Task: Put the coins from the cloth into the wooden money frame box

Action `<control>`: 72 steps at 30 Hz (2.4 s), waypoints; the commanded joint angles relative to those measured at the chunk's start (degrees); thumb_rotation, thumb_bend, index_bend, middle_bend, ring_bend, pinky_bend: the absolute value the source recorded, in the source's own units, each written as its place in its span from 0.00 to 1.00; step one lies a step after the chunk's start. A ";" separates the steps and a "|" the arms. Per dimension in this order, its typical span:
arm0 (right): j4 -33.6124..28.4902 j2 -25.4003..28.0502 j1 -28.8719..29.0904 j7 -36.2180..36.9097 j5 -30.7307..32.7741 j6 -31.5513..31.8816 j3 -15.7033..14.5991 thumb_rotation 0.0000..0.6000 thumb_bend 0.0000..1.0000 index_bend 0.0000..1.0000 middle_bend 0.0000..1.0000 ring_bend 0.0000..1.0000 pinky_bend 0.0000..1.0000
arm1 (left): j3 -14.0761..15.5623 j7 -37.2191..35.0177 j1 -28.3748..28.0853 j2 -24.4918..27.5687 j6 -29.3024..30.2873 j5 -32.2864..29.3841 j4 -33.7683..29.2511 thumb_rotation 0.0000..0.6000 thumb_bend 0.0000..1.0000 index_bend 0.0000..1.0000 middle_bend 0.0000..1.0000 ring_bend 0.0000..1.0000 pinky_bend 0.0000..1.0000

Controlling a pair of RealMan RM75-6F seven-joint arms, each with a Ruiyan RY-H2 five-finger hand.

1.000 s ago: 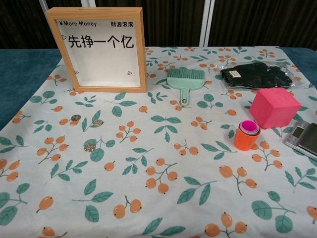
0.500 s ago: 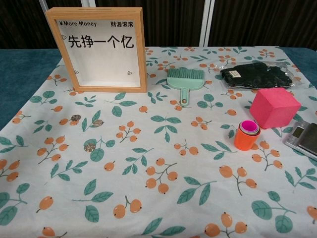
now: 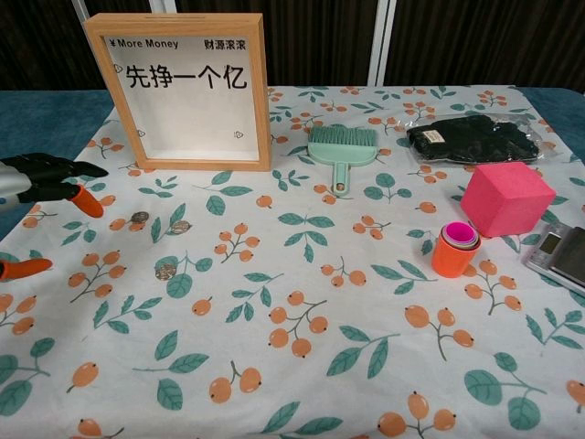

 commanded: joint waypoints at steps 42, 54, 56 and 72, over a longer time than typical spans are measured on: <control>-0.21 0.01 -0.16 0.02 1.58 0.11 0.98 1.00 0.39 0.09 0.03 0.00 0.00 | 3.81 -5.75 -7.15 -14.99 0.12 1.35 15.54 1.00 0.41 0.36 0.03 0.00 0.00; -0.26 0.16 -0.26 0.34 1.79 0.05 1.04 1.00 0.39 0.09 0.03 0.00 0.00 | 4.82 -6.87 -7.87 -15.92 0.41 1.44 17.21 1.00 0.41 0.41 0.03 0.00 0.00; -0.34 0.17 -0.23 0.29 1.81 0.02 1.05 1.00 0.39 0.09 0.03 0.00 0.00 | 4.91 -6.76 -8.00 -16.01 0.25 1.36 17.43 1.00 0.41 0.41 0.03 0.00 0.00; -0.39 0.18 -0.27 0.20 2.19 -0.04 1.17 1.00 0.39 0.09 0.03 0.00 0.00 | 5.45 -4.67 -8.26 -17.71 0.25 0.84 20.24 1.00 0.41 0.48 0.05 0.00 0.00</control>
